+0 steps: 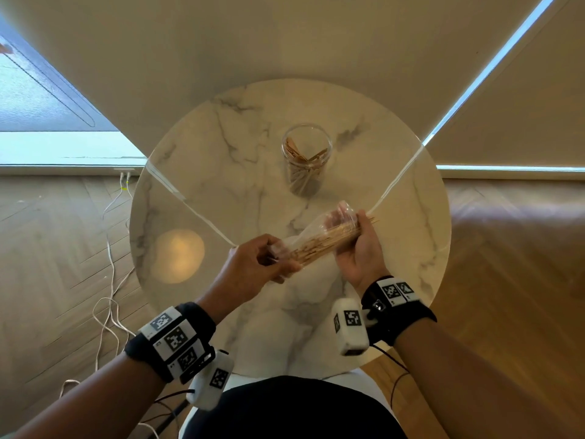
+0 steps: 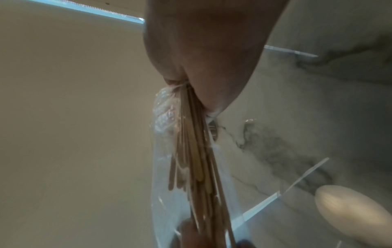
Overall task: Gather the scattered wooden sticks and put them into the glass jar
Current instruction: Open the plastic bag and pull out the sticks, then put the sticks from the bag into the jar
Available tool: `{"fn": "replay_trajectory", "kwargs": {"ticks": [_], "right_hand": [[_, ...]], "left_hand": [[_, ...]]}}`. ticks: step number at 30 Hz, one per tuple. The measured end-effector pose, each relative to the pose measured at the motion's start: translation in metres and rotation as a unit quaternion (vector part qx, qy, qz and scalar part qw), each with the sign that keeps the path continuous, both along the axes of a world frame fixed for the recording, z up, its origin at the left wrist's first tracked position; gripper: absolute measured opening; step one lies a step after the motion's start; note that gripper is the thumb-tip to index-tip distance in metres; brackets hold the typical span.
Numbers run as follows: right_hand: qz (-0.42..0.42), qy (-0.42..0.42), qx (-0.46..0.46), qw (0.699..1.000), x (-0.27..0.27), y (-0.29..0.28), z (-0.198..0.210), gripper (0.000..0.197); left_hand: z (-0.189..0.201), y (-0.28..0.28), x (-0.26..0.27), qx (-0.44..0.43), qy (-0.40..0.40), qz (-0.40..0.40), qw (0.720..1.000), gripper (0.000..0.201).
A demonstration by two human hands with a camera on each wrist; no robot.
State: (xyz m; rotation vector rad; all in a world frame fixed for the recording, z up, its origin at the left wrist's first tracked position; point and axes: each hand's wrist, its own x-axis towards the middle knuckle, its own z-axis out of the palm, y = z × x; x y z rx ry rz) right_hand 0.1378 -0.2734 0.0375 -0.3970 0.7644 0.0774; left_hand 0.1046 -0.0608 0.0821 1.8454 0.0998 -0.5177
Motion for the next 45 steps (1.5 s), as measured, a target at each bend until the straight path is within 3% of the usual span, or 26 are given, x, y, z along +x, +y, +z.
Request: {"fn": "replay_trajectory", "kwargs": {"ticks": [5, 8, 14, 16, 18, 20, 23, 26, 34, 37, 40, 45], "right_hand": [[0.03, -0.006, -0.026, 0.999, 0.005, -0.008, 0.0, 0.028], [0.064, -0.003, -0.061, 0.996, -0.002, 0.004, 0.003, 0.022], [0.092, -0.041, -0.136, 0.986, -0.008, 0.016, 0.014, 0.036], [0.106, -0.058, -0.133, 0.984, -0.01, 0.021, 0.021, 0.042], [0.131, -0.076, -0.096, 0.984, -0.013, 0.025, 0.025, 0.048], [0.159, -0.097, -0.059, 0.981, -0.016, 0.029, 0.027, 0.039], [0.198, -0.105, -0.04, 0.974, -0.023, 0.031, 0.026, 0.03], [0.224, -0.076, -0.067, 0.969, -0.025, 0.034, 0.026, 0.031], [0.073, -0.045, -0.057, 0.995, 0.002, 0.0, 0.03, 0.024], [0.039, -0.029, -0.081, 0.996, 0.007, -0.008, 0.028, 0.029], [0.013, -0.003, -0.116, 0.993, 0.008, -0.011, 0.025, 0.029], [-0.003, 0.026, -0.156, 0.987, 0.002, -0.018, 0.021, 0.036]], "left_hand": [[-0.001, 0.01, -0.002, -0.002, -0.03, -0.05, 0.998, 0.041], [-0.007, 0.009, 0.0, 0.071, -0.088, -0.058, 0.992, 0.046], [-0.007, 0.011, 0.004, 0.081, -0.025, -0.207, 0.975, 0.085], [-0.004, 0.005, 0.004, 0.089, -0.004, -0.224, 0.971, 0.071], [-0.003, -0.004, 0.006, 0.08, 0.012, -0.22, 0.972, 0.034], [-0.004, -0.011, 0.007, 0.059, 0.024, -0.224, 0.973, 0.012], [-0.008, -0.013, 0.007, 0.027, 0.034, -0.238, 0.97, 0.022], [-0.009, -0.012, 0.004, 0.065, 0.012, -0.265, 0.962, 0.038], [-0.013, 0.011, -0.002, 0.02, 0.043, -0.202, 0.978, 0.037], [-0.02, 0.022, -0.004, 0.101, -0.022, -0.164, 0.981, 0.043], [-0.031, 0.027, -0.002, 0.126, -0.042, -0.096, 0.987, 0.014], [-0.05, 0.036, -0.006, 0.129, -0.024, -0.003, 0.991, 0.044]]}}
